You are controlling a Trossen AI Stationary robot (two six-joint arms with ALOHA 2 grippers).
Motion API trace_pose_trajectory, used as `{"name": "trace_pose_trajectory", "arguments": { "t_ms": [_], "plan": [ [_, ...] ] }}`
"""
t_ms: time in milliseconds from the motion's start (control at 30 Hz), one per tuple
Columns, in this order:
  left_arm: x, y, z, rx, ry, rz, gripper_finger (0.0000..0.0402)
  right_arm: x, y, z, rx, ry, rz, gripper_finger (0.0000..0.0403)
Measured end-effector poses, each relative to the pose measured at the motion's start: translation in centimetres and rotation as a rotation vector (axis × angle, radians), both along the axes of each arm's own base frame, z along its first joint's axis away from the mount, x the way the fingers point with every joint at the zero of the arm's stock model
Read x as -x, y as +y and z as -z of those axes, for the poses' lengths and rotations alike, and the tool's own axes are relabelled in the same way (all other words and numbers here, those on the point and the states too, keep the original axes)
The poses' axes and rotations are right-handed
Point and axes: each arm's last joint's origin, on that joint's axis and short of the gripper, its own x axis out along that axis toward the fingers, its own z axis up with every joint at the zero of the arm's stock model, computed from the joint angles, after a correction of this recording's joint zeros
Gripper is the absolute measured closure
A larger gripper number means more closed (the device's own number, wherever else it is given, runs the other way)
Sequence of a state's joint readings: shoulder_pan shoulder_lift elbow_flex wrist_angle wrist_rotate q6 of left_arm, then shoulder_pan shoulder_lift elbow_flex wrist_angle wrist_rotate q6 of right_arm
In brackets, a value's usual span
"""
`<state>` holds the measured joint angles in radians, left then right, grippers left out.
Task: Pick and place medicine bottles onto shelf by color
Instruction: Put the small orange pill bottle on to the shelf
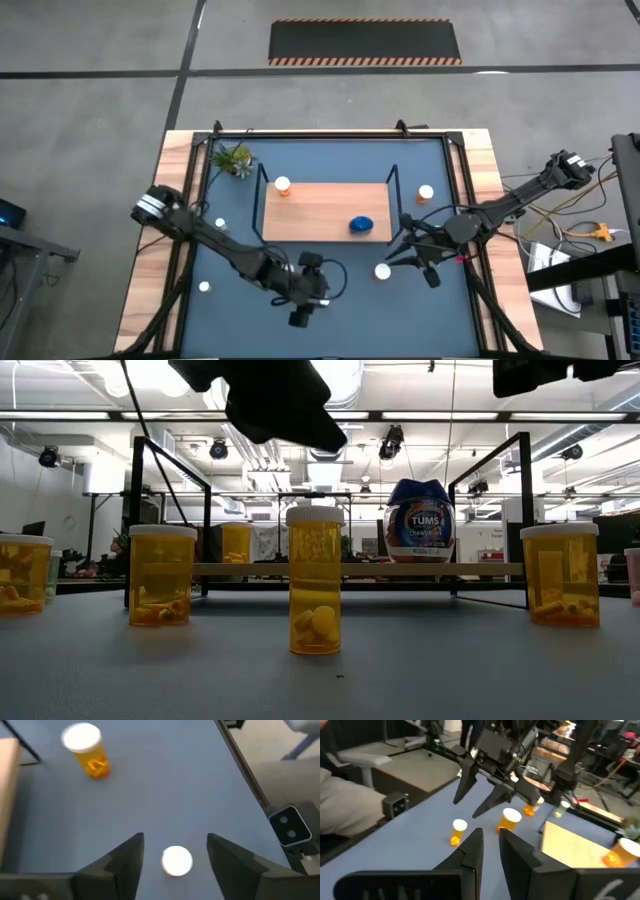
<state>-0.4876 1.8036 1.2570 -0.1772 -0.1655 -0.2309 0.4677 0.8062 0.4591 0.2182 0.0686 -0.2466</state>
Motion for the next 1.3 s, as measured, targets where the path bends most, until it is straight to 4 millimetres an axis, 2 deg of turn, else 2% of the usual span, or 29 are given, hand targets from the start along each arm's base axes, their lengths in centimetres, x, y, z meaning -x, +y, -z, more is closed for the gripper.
{"name": "trace_pose_trajectory", "arguments": {
  "t_ms": [133, 333, 567, 1100, 1300],
  "plan": [
    [-0.4, -1.0, 0.9, 0.027, 0.027, -0.013, 0.0183, 0.2, 0.3, 0.7, -0.011, 0.032, -0.016, 0.0351],
    [-0.6, -1.2, 3.1, 0.017, 0.083, -0.033, 0.0183, 0.4, 0.6, 1.9, -0.036, 0.062, -0.029, 0.0351],
    [-0.7, -1.2, 3.8, -0.002, 0.097, -0.039, 0.0184, 0.5, 0.7, 1.9, -0.043, 0.049, -0.035, 0.0351],
    [-0.6, -1.1, 4.1, -0.019, 0.097, -0.050, 0.0281, 0.5, 0.7, 1.9, -0.039, 0.046, -0.036, 0.0351],
    [-0.7, -1.1, 4.0, -0.014, 0.094, -0.048, 0.0296, 0.5, 0.7, 2.0, -0.047, 0.050, -0.033, 0.0351]
  ]
}}
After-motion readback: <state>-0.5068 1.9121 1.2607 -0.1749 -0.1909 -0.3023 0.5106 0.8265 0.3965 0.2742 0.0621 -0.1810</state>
